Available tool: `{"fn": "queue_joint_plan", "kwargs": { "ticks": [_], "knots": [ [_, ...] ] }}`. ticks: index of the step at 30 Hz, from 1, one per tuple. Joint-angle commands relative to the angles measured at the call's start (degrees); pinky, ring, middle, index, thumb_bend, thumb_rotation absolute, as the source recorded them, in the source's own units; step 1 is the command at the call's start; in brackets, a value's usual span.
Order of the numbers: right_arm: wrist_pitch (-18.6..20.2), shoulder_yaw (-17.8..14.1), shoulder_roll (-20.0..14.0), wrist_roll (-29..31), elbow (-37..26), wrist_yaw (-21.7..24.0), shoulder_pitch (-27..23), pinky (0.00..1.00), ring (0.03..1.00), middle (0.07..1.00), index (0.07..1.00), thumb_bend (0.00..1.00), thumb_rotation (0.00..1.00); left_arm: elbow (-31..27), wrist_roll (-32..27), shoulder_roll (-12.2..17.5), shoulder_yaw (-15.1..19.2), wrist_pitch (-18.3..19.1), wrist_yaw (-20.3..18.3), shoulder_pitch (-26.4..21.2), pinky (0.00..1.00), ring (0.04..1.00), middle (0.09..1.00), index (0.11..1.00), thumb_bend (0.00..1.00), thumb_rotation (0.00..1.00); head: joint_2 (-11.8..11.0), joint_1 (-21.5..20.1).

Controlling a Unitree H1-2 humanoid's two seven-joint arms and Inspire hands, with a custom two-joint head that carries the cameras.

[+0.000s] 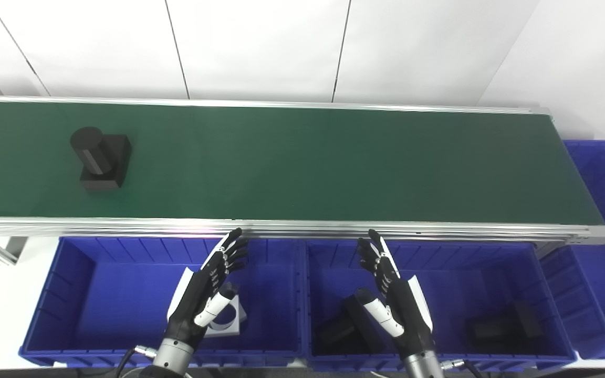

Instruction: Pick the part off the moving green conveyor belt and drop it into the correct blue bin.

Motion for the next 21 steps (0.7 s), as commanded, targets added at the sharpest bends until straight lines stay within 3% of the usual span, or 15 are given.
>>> {"fn": "queue_joint_plan", "kwargs": {
  "ticks": [1,5,7,13,21],
  "knots": [
    [-3.0,0.1,0.0,-0.1,-1.2,0.1,-0.5,0.89,0.924,0.931,1.000,0.70,0.80,-1.1,0.2,0.2,-0.1,-2.2,0.8,-0.6,0.82,0.866,0.896,0.926,0.76,0.86,0.0,0.0],
    [-2.9,0.1,0.1,0.2,-1.4,0.2,-0.4,0.89,0.925,0.929,1.000,0.70,0.80,-0.9,0.2,0.4,-0.4,-2.2,1.1,-0.7,0.82,0.865,0.896,0.925,0.76,0.86,-0.1,0.0],
    [-3.0,0.2,0.0,0.4,-1.1,0.1,-0.5,0.89,0.925,0.927,1.000,0.70,0.79,-0.5,0.1,0.3,-0.4,-2.2,1.3,-0.8,0.82,0.861,0.892,0.920,0.76,0.86,-1.2,1.0],
    [-3.1,-0.1,-0.7,1.8,-0.1,0.6,-0.6,0.91,0.939,0.945,1.000,0.70,0.79,0.9,0.1,0.0,-1.3,-2.2,1.6,-1.2,0.83,0.859,0.886,0.913,0.76,0.84,-4.0,7.0],
    [-3.1,-0.6,-1.9,3.8,-0.3,1.6,-0.1,0.93,0.953,0.955,1.000,0.64,0.80,2.3,3.4,0.6,-5.8,-2.2,8.7,-2.0,0.76,0.826,0.863,0.885,0.80,0.80,-6.5,12.1]
  ]
}}
